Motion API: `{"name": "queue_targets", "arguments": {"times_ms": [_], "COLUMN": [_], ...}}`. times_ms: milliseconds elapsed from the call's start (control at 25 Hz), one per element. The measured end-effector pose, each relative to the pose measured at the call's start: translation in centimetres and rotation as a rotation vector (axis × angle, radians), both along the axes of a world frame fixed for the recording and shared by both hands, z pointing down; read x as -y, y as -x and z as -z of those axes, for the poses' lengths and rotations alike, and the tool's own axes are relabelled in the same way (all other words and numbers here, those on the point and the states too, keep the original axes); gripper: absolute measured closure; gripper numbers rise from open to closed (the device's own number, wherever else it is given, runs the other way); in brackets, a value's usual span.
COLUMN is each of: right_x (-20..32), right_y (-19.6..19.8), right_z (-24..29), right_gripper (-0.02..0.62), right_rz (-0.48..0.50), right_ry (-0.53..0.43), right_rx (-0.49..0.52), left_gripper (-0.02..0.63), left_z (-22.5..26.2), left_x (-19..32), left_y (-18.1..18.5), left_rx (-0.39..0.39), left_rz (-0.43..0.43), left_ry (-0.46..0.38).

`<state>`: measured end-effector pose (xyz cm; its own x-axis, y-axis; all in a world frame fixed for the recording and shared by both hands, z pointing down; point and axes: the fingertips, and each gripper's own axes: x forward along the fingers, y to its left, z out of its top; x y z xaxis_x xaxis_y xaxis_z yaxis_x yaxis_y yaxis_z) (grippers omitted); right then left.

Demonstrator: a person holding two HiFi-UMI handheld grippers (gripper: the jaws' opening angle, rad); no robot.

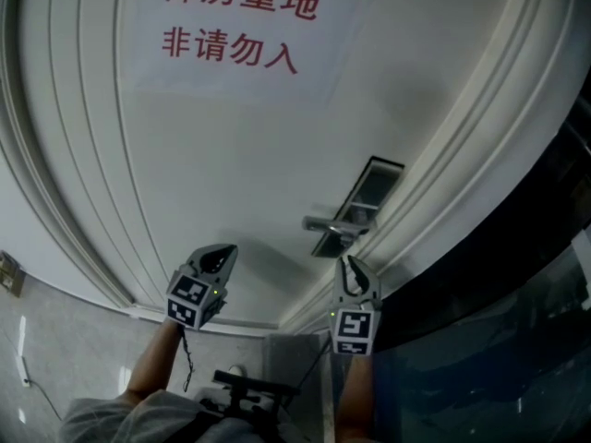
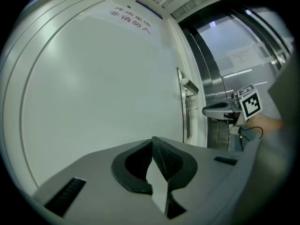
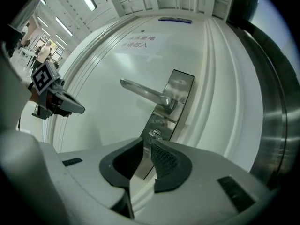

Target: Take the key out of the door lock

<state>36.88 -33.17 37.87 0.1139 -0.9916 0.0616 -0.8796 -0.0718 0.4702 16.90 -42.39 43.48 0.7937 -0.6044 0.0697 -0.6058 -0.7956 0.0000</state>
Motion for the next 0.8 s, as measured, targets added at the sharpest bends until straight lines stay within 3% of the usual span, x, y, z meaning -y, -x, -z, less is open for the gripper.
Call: {"name": "queue_targets", "arguments": {"times_ms": [200, 400, 800], "right_x": [0.7, 1.8, 3.3], "right_y": [-0.4, -0.4, 0.0], "right_z": [1.1, 1.6, 1.7], "right_gripper": [0.511, 0.477, 0.43], "right_rz": [-0.057, -0.048, -0.049], "right_ry": [-0.03, 0.009, 0.066], "right_rx": [-0.167, -0.258, -0.304], "left_gripper": [0.598, 0.598, 0.598], "left_z": [-0.1, -0.1, -0.4], "left_x": [0.3, 0.5, 0.9], "left_y": [0.7, 1.3, 2.1], "left_rx": [-0.003, -0.012, -0.02], "left_rz": [0.006, 0.016, 0.03], "left_ry": [0.003, 0.008, 0.019]}}
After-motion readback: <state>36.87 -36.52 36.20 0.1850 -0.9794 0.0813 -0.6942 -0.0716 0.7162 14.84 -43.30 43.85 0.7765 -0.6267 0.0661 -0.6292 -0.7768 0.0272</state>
